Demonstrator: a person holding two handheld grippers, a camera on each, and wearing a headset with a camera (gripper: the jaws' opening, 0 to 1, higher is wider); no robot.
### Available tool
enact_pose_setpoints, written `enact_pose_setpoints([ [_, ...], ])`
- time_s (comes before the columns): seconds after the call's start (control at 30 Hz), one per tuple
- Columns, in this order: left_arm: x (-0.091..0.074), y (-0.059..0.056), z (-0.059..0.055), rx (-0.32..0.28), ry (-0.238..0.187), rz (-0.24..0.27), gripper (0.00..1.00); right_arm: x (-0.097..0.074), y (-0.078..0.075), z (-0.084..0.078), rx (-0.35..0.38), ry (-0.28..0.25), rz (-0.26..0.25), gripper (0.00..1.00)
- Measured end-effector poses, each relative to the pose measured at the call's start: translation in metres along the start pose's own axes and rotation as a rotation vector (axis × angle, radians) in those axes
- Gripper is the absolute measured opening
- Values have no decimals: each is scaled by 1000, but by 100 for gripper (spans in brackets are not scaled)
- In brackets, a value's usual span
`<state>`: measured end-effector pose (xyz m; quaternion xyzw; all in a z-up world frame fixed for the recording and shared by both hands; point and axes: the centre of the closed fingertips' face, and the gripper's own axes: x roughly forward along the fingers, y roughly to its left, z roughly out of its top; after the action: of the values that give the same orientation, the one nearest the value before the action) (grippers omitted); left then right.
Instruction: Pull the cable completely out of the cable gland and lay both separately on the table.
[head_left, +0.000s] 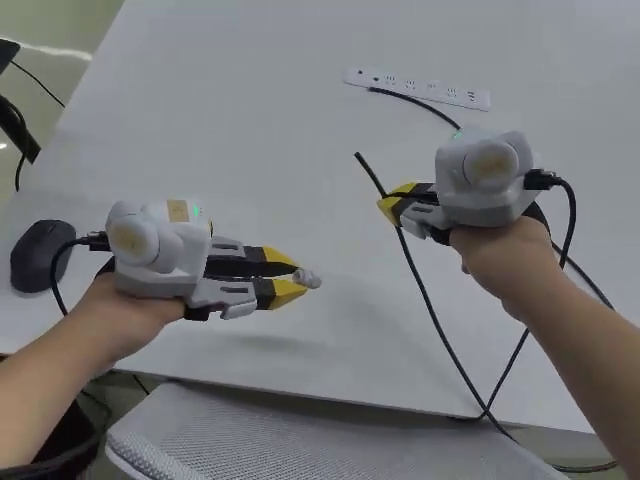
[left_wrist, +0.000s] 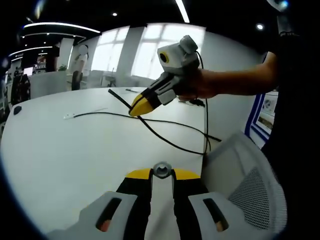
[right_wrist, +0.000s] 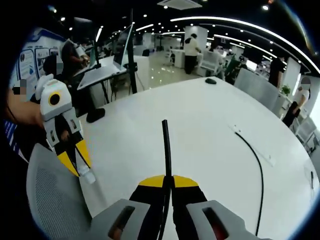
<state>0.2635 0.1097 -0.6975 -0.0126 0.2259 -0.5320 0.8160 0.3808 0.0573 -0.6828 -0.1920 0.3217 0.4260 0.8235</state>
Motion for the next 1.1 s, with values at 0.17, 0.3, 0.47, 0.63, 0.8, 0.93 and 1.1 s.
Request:
enact_pose_setpoints([
  [0.17, -6, 5, -5, 1, -3, 3, 15, 17, 4, 9, -18, 10, 7, 0],
  [0.3, -11, 10, -17, -6, 3, 4, 15, 29, 10, 20, -38, 10, 19, 0],
  [0.47, -17, 11, -29, -19, 10, 10, 15, 51, 22, 36, -85, 11, 45, 0],
  [0.63, -24, 15, -38, -33, 13, 15, 15, 75, 41, 44, -147, 18, 91, 0],
  [0.8, -29, 21, -44, -38, 17, 22, 15, 94, 58, 50, -191, 29, 122, 0],
  [0.93, -32, 26, -49, -44, 19, 29, 15, 107, 69, 50, -222, 45, 150, 0],
  [1.1, -35, 31, -59, -55, 24, 42, 15, 124, 82, 48, -277, 67, 190, 0],
])
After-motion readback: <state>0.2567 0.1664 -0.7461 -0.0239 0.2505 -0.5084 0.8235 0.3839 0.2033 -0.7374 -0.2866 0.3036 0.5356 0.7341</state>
